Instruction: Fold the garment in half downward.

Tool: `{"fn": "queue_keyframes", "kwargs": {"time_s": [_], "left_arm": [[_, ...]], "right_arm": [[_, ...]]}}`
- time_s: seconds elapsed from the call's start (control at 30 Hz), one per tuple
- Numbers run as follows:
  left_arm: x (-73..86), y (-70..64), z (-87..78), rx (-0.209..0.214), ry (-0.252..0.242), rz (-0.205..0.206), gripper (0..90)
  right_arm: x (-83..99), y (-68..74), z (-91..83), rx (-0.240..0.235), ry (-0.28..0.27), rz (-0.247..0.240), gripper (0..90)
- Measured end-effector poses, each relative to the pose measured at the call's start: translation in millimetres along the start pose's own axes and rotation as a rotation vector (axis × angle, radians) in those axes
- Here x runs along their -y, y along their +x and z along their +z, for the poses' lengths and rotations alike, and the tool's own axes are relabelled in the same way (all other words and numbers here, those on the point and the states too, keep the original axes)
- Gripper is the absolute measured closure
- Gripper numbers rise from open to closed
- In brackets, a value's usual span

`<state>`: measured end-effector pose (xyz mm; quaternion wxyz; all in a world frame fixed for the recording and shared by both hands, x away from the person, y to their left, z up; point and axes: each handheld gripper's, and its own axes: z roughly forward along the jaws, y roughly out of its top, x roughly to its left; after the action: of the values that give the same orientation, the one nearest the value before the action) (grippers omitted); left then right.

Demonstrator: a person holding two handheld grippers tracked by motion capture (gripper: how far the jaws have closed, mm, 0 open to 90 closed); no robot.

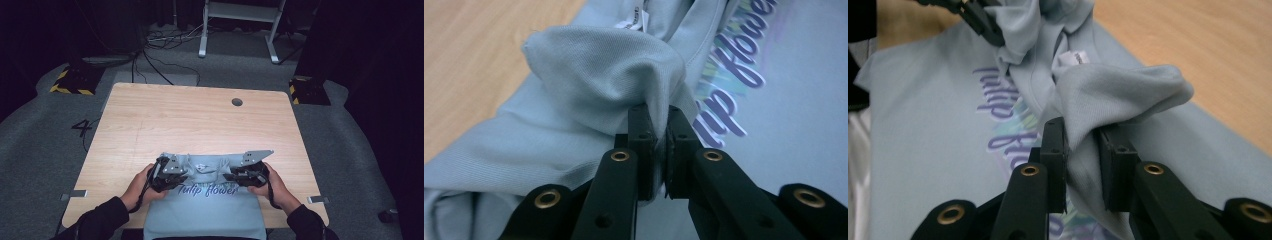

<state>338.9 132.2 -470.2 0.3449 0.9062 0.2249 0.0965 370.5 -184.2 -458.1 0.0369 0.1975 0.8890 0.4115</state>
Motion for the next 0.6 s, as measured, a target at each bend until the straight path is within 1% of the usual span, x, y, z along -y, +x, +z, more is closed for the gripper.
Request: {"fn": "queue_keyframes", "kwargs": {"time_s": [0.03, 0.1, 0.13, 0.17, 0.2, 0.27, 0.3, 0.4, 0.5, 0.53, 0.6], "left_arm": [[1.4, -2.2, -0.6, 0.004, 0.004, 0.003, 84.4], [4.9, -7.7, -2.2, 0.005, 0.016, 0.021, 84.4], [7.6, -10.5, -2.5, 0.003, 0.024, 0.014, 84.3], [10.5, -13.8, -1.9, 0.011, 0.024, 0.008, 84.3], [12.4, -16.2, -1.4, 0.006, 0.037, 0.023, 84.3], [14.2, -18.0, -0.7, 0.005, 0.046, 0.024, 84.2], [15.9, -18.9, -0.1, 0.013, 0.041, 0.015, 84.1], [19.9, -19.7, -0.8, 0.015, 0.038, 0.009, 84.0], [24.9, -17.8, 0.0, 0.029, 0.007, -0.028, 83.8], [26.0, -17.1, 0.2, 0.032, -0.003, -0.033, 83.8], [27.9, -17.0, 0.7, 0.029, -0.015, -0.017, 83.9]], "right_arm": [[3.9, 2.7, -0.4, 0.001, 0.009, -0.005, 77.4], [8.6, 6.1, -1.4, -0.015, 0.012, -0.004, 77.9], [10.5, 8.2, -2.0, -0.017, 0.020, -0.012, 77.9], [12.7, 10.4, -2.5, -0.010, 0.030, -0.022, 79.2], [15.0, 12.3, -2.5, -0.021, 0.032, -0.016, 80.0], [16.6, 14.7, -2.2, -0.028, 0.039, -0.020, 80.4], [19.2, 18.5, -0.2, -0.023, 0.054, -0.043, 81.9], [23.9, 21.8, 3.1, -0.020, 0.067, -0.052, 83.0], [27.7, 22.5, 5.8, -0.016, 0.070, -0.047, 84.1], [28.7, 22.3, 6.2, -0.012, 0.067, -0.047, 84.5], [31.5, 23.4, 8.0, 0.000, 0.070, -0.049, 85.0]]}}
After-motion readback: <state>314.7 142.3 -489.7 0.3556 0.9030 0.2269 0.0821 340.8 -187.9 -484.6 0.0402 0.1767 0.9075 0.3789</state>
